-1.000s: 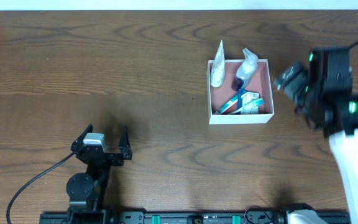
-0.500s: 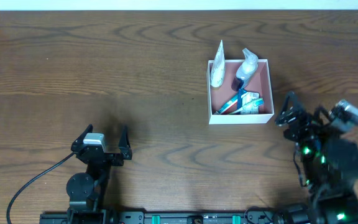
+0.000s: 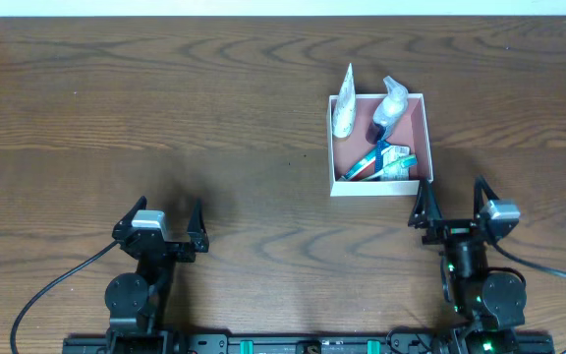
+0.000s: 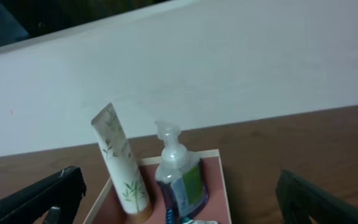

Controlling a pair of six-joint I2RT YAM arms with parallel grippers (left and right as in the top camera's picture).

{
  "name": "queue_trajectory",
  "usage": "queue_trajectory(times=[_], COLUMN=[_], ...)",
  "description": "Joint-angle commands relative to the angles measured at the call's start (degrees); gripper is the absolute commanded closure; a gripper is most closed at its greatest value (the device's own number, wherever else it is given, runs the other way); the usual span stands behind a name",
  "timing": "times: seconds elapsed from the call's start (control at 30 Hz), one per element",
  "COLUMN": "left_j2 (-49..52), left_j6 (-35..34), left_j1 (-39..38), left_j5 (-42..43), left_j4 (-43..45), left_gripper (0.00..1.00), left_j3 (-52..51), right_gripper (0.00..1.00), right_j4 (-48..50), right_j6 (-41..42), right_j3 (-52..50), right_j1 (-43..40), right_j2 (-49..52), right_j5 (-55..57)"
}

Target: Pack container

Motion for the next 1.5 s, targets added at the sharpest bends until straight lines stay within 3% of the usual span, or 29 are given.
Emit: queue_trajectory(times=[0.0,0.47,0.93,1.17,1.47], left_j2=[-0.35,-0.35,-0.35,-0.35,-0.35], left_j6=[-0.26,-0.26,-0.26,-0.26,-0.26], left_j1=[0.28,0.28,0.28,0.28,0.28], left_j5=[-0.22,-0.22,-0.22,-0.22,-0.22], left_j4=[-0.74,-0.74,-0.74,-0.74,-0.74], left_gripper=[0.02,0.02,0.02,0.02,0.02], left_j3=[-1.81,-1.81,-1.81,-1.81,-1.81], right_gripper=[0.01,0.01,0.01,0.01,0.01], right_j4=[0.28,-10.01,-9.27,-11.8,-17.49], right_j6=[-1.51,-1.7,-1.77,-6.64,-7.15], right_j3=[-0.9,-0.92,-3.8,-3.8,-3.8], right_j1=[-1.27,-7.1,-8.44,-12.26,-12.28], right_j2=[-2.84,-11.23,-11.82,-11.82,-11.82], right_j5=[-0.68,-1.84,-3.3,-11.41,-10.99])
